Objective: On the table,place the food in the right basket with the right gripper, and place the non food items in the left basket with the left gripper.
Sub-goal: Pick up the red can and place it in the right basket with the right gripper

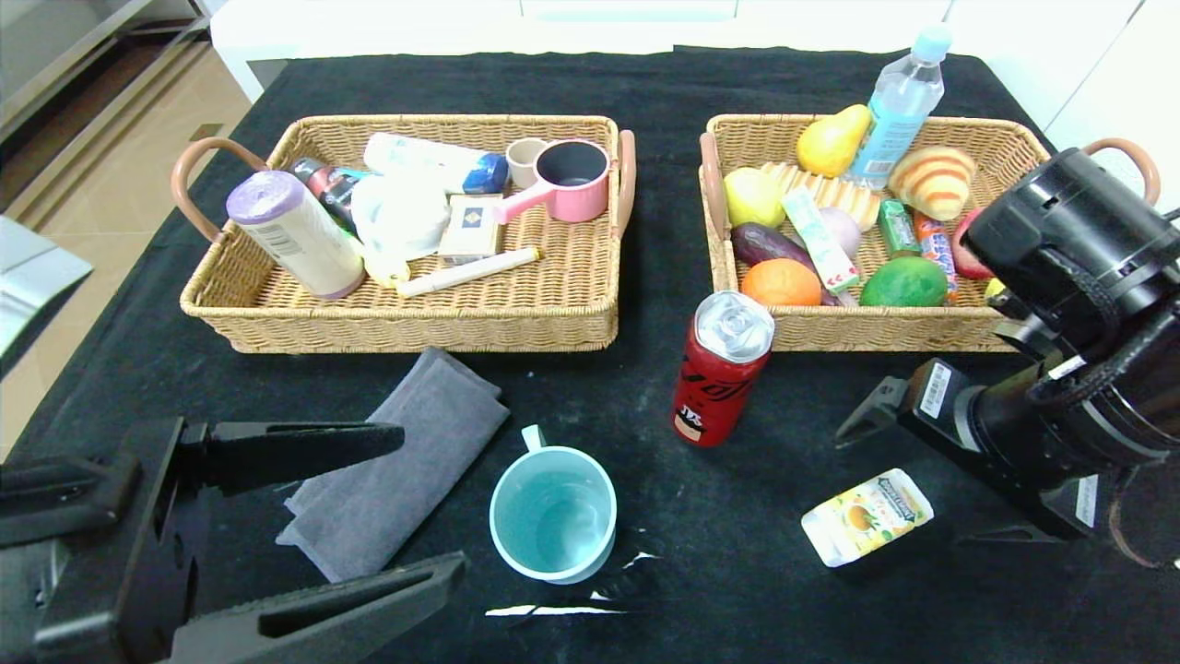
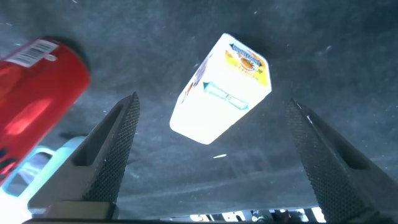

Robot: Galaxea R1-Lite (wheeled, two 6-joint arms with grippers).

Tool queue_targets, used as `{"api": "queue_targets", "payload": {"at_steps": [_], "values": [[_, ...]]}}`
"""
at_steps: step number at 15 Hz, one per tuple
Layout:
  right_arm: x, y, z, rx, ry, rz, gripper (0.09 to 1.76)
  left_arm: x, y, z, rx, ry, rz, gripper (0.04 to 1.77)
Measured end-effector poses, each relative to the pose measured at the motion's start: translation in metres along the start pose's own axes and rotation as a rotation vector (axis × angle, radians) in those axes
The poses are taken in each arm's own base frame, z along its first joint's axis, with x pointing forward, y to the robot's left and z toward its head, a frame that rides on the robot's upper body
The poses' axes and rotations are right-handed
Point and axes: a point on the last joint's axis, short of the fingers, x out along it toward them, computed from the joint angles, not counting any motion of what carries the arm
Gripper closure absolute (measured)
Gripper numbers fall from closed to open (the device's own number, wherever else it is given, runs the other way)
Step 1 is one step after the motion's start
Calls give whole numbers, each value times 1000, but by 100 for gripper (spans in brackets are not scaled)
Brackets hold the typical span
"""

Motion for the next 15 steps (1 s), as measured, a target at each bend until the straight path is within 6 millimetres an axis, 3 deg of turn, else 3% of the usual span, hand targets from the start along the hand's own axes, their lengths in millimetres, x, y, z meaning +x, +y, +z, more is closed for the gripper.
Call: {"api": "queue_targets", "payload": {"at_steps": [10, 15], "values": [[31, 5, 1, 58, 29, -83, 15, 4, 2, -3, 2, 19, 16, 9], [36, 7, 1, 57, 28, -92, 15, 3, 2, -3, 4, 14, 14, 9]]}}
